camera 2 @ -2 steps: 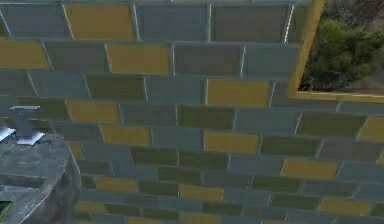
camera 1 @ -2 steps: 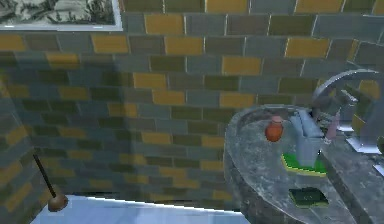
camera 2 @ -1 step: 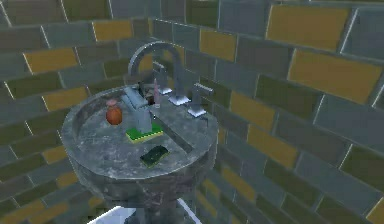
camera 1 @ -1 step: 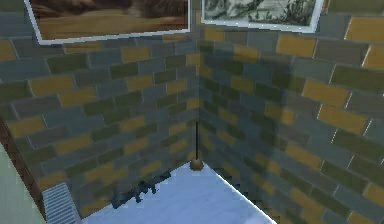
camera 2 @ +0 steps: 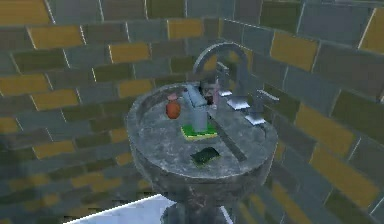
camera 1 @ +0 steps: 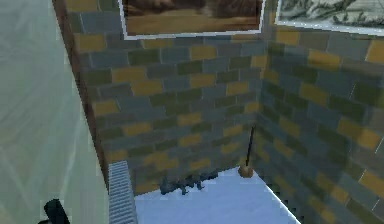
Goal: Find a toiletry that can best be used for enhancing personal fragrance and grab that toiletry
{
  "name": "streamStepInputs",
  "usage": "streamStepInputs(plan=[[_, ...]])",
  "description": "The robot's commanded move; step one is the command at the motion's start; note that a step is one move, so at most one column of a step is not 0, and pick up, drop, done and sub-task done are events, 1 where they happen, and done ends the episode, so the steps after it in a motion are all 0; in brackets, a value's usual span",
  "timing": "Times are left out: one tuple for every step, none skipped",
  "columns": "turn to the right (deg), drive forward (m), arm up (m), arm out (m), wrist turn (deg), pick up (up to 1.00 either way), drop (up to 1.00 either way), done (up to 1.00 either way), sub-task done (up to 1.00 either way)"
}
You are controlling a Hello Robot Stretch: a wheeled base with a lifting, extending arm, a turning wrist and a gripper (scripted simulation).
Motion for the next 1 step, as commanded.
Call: streamStepInputs(plan=[[45.0, 0.00, 0.00, 0.00, 0.0, 0.00, 0.00, 0.00, 0.00]])
